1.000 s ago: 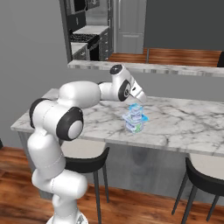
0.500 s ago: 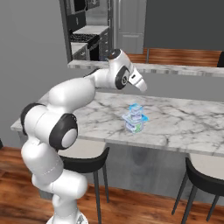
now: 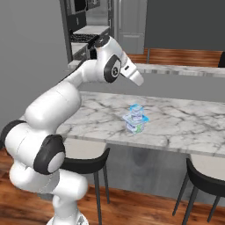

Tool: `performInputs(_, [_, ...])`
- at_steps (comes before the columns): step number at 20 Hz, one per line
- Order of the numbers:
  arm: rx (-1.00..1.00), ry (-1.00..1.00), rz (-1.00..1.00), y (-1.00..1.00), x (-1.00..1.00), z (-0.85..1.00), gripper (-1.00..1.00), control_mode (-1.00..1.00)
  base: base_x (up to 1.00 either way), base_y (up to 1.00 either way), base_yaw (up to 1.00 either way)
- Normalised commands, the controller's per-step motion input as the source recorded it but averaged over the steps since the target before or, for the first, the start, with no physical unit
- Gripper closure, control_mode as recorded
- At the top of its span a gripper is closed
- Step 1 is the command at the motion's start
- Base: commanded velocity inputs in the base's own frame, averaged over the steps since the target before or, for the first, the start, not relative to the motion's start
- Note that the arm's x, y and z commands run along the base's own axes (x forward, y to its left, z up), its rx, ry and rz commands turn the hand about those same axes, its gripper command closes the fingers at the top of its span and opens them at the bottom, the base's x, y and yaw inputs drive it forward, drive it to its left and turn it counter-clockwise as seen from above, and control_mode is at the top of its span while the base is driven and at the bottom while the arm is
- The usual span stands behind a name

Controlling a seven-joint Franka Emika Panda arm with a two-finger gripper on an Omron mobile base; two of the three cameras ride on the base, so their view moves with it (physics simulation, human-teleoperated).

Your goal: Stack the yogurt containers by placing the smaller containers on top of the larger containers.

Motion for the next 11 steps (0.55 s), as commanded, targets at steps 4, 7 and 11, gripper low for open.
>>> performInputs(4, [-0.17,0.0,0.0,0.5,-0.91,0.15,-1.0,-1.0,0.0,0.0,0.0])
performInputs(7, [-0.19,-0.02,0.0,0.71,-0.86,0.11,-1.0,-1.0,0.0,0.0,0.0])
performInputs(11, [-0.19,-0.06,0.0,0.72,-0.84,0.01,-1.0,-1.0,0.0,0.0,0.0])
